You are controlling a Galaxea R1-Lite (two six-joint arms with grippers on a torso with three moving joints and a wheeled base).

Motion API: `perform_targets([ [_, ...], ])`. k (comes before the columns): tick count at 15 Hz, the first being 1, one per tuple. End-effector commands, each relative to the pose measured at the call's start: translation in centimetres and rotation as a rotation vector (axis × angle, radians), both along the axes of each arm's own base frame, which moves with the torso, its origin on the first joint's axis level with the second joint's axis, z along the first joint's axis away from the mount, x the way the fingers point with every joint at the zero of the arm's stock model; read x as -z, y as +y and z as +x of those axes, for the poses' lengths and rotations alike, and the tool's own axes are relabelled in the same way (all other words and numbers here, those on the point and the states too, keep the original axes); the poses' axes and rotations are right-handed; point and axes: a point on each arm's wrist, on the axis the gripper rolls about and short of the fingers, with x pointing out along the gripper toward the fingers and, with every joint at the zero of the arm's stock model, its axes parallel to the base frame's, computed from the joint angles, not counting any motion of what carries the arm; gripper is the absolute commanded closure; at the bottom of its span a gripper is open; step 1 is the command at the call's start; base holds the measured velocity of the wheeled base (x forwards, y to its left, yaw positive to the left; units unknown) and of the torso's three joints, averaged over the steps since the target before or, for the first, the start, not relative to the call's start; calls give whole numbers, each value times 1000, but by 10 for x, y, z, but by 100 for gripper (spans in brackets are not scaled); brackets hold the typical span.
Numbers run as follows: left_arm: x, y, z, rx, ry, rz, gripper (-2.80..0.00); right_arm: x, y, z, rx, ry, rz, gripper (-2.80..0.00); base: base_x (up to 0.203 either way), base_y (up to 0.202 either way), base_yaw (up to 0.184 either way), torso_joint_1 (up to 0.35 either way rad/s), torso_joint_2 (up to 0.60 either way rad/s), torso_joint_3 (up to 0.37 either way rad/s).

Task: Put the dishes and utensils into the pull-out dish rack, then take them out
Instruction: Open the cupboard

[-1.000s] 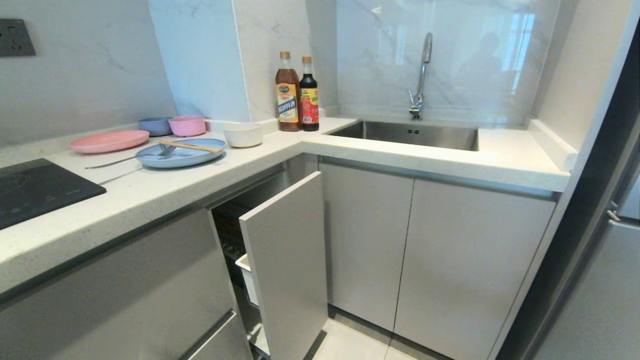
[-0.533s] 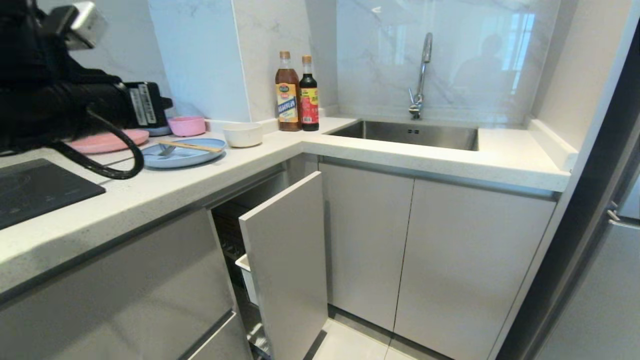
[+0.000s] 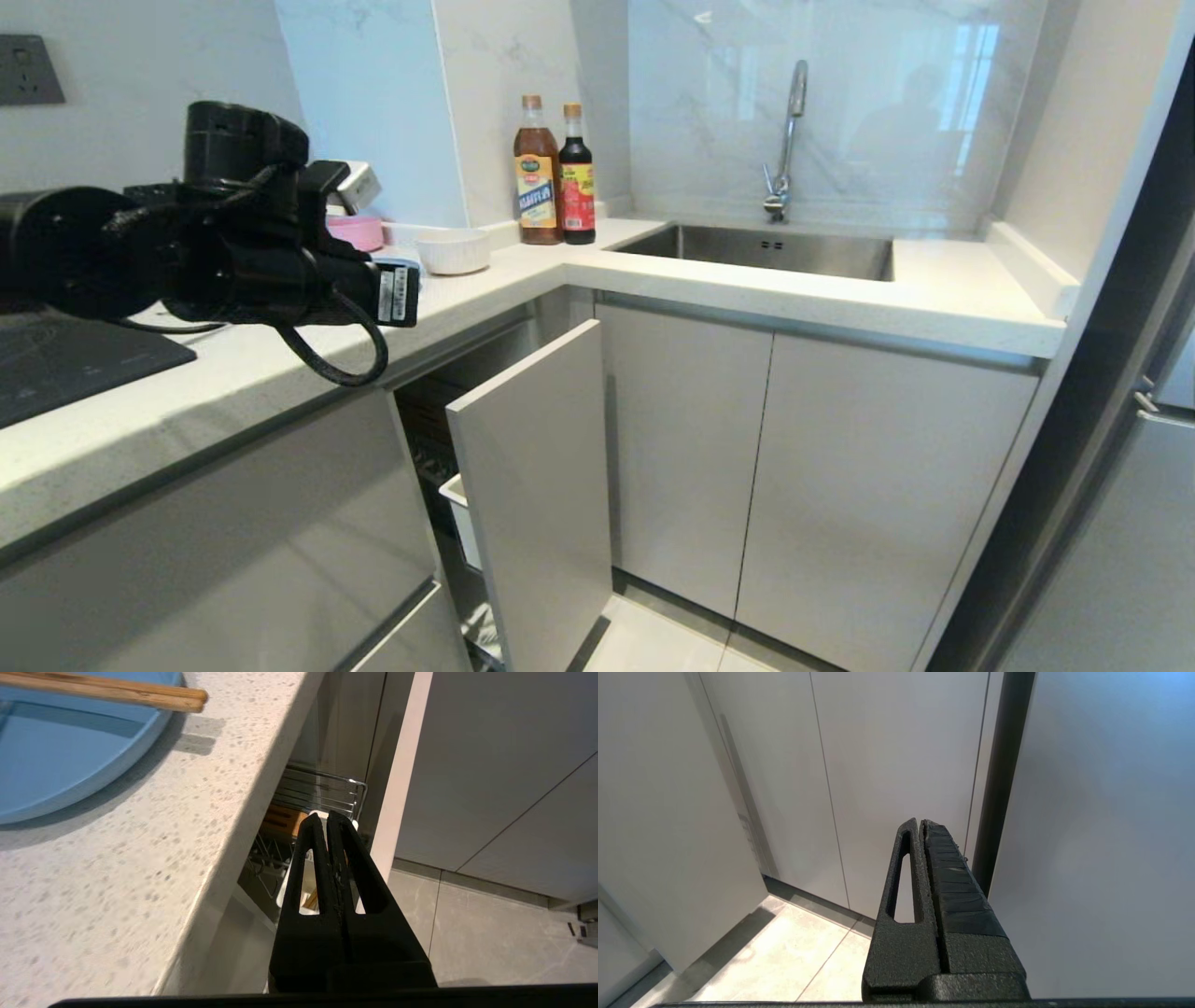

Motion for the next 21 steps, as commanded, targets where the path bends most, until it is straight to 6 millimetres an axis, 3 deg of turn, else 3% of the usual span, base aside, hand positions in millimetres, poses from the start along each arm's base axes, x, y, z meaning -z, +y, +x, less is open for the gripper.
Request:
perform_targets([
  [1, 11, -3, 12, 1, 37, 10, 0, 0, 0, 0, 0, 2, 0, 0, 0, 0, 0, 0, 0, 0],
  [9, 37, -23, 37, 34, 191, 54, 0, 0, 0, 0, 0, 2, 0, 0, 0, 0, 0, 0, 0, 0],
  [21, 69, -27, 56, 22, 290, 80, 0, 0, 0, 0, 0, 2, 0, 0, 0, 0, 0, 0, 0, 0],
])
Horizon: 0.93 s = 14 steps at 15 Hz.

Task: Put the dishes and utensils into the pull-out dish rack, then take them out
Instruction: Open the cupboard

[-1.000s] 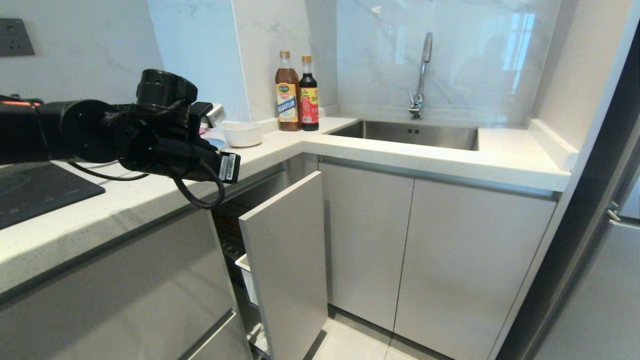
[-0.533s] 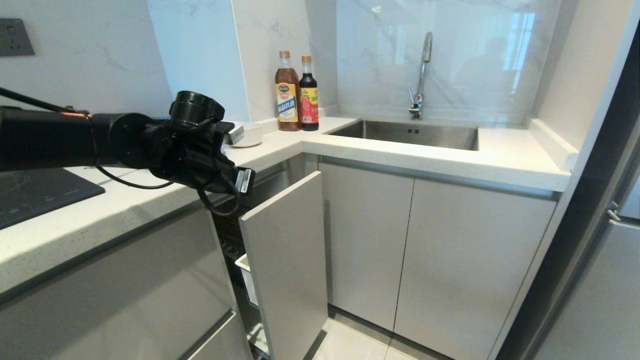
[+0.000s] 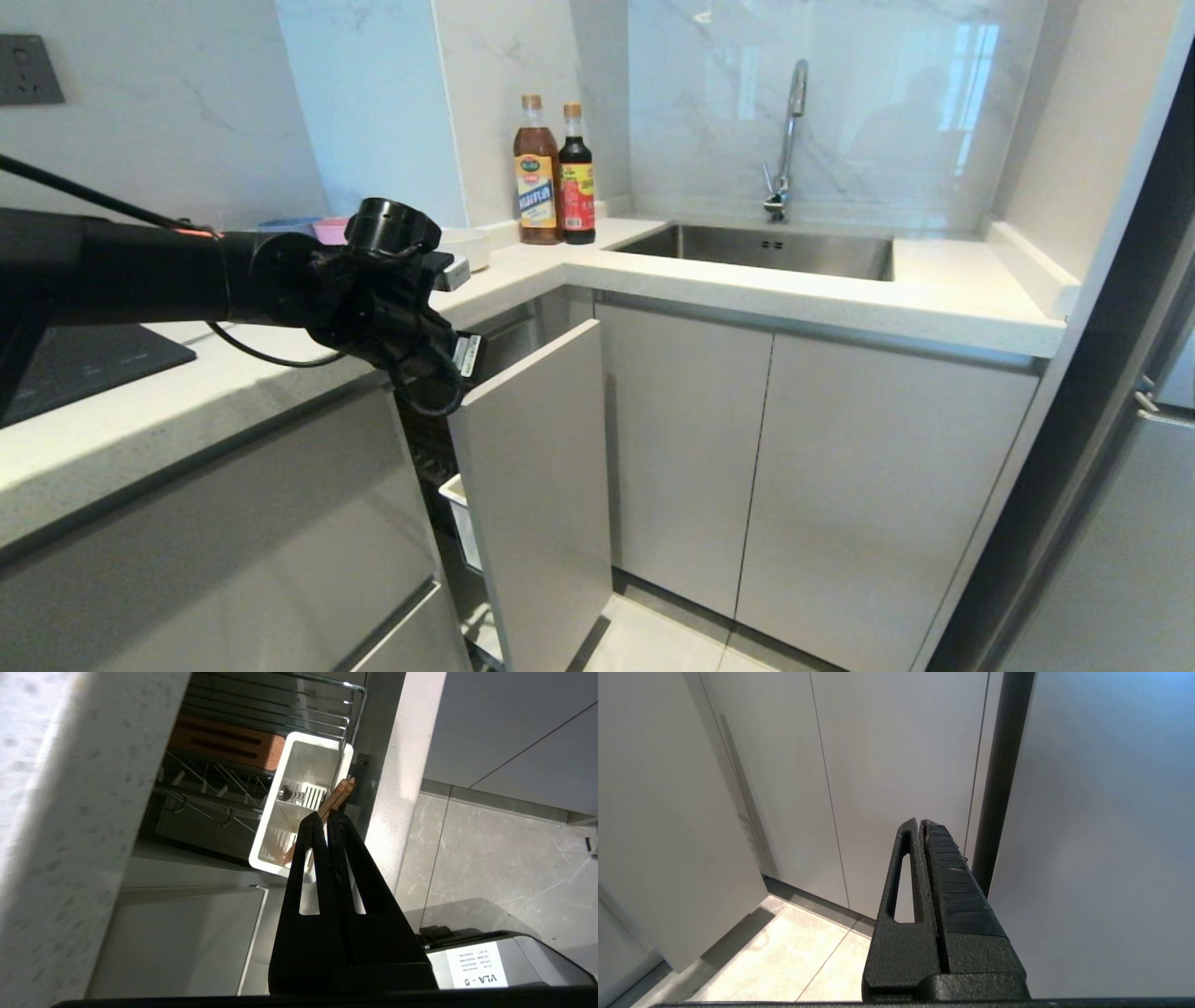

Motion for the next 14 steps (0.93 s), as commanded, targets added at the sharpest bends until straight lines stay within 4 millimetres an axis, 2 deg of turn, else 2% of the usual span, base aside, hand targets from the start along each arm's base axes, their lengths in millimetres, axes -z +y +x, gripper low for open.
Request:
perform_targets([
  [1, 7, -1, 3, -2, 17, 6, 0, 0, 0, 0, 0, 1, 0, 0, 0, 0, 0, 0, 0, 0],
  [14, 24, -3, 12, 1, 56, 9, 0, 0, 0, 0, 0, 2, 0, 0, 0, 0, 0, 0, 0, 0],
])
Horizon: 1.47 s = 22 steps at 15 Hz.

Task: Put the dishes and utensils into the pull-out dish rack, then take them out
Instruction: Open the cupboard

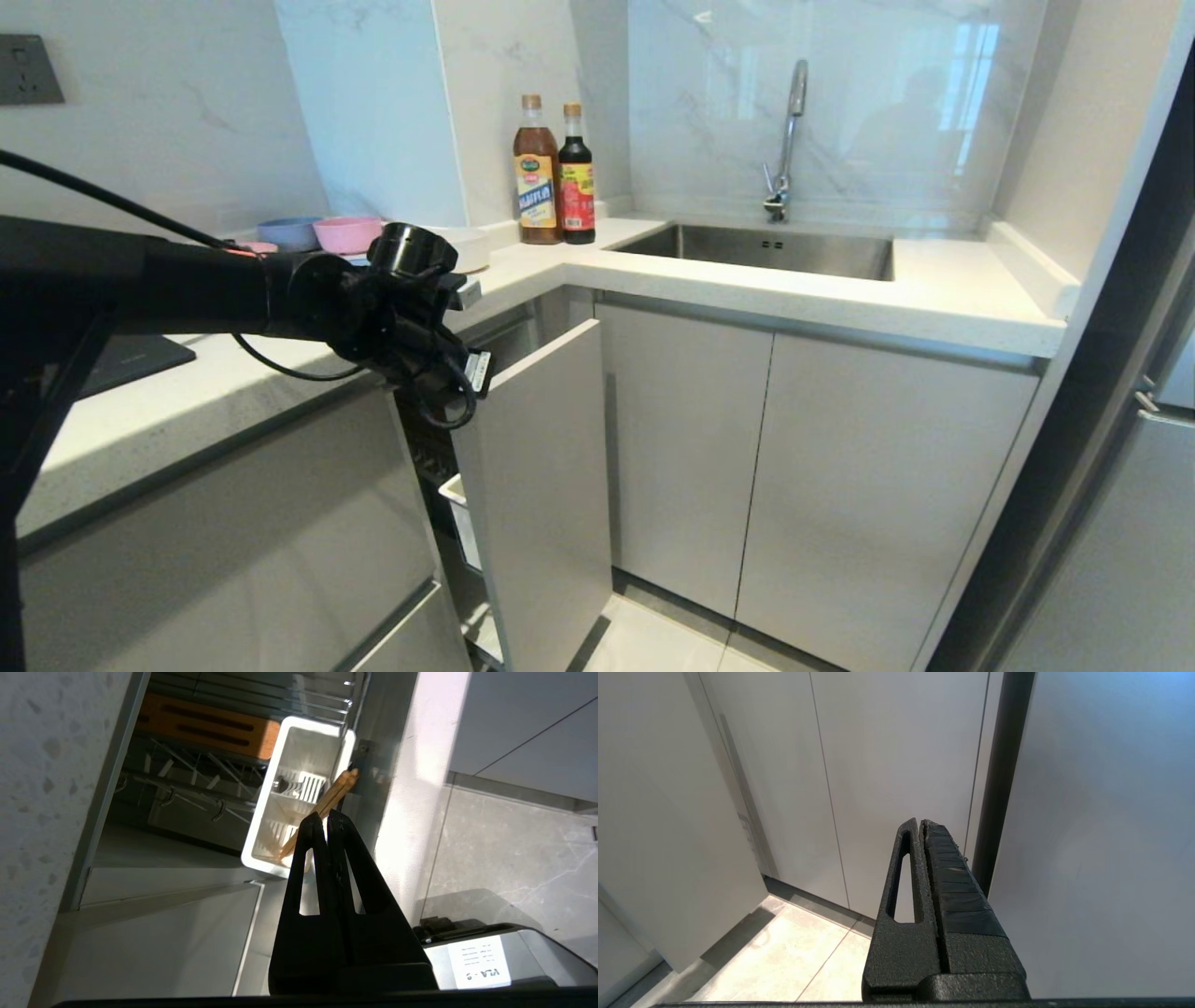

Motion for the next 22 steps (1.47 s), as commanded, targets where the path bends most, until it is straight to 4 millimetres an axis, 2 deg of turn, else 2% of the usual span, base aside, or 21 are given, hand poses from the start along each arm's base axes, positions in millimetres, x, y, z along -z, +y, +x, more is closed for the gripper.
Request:
perform_targets([
  [1, 3, -2, 0, 5, 11, 4, 0, 0, 0, 0, 0, 1, 0, 0, 0, 0, 0, 0, 0, 0],
  [5, 2, -10, -4, 27, 11, 3, 0, 0, 0, 0, 0, 1, 0, 0, 0, 0, 0, 0, 0, 0],
  [14, 8, -46, -25, 119, 37, 2, 0, 0, 0, 0, 0, 2, 0, 0, 0, 0, 0, 0, 0, 0],
  [22, -1, -81, -45, 204, 9, -27, 0, 0, 0, 0, 0, 1, 0, 0, 0, 0, 0, 0, 0, 0],
])
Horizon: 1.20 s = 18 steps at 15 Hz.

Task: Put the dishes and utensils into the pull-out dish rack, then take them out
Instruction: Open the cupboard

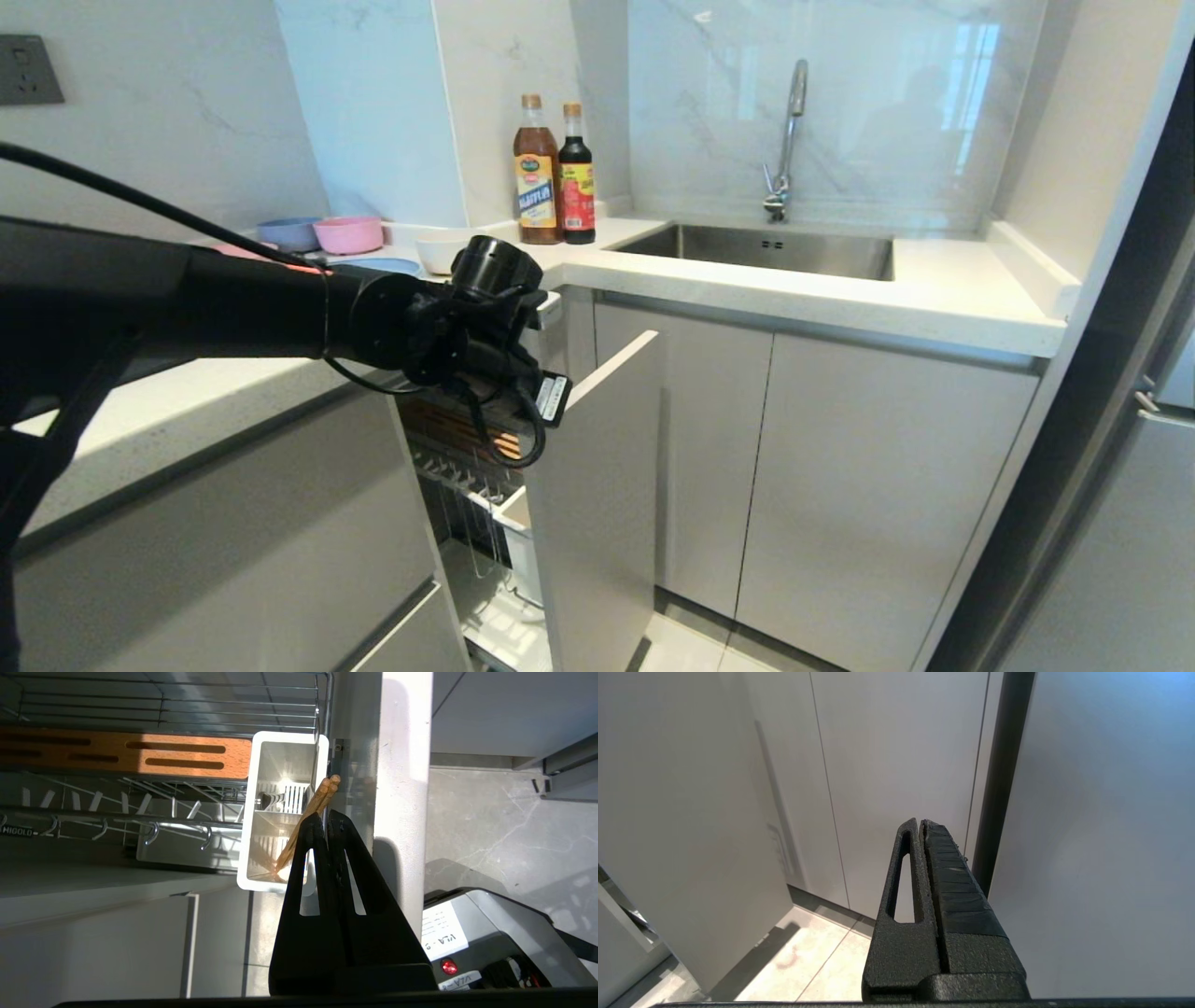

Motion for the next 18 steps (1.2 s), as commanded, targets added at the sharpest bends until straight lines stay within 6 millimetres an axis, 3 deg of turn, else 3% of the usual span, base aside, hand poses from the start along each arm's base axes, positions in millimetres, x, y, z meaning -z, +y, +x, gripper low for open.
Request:
perform_targets([
  [1, -3, -7, -5, 20, -5, -4, 0, 0, 0, 0, 0, 2, 0, 0, 0, 0, 0, 0, 0, 0],
  [18, -3, -70, -43, 239, -3, -69, 0, 0, 0, 0, 0, 2, 0, 0, 0, 0, 0, 0, 0, 0],
])
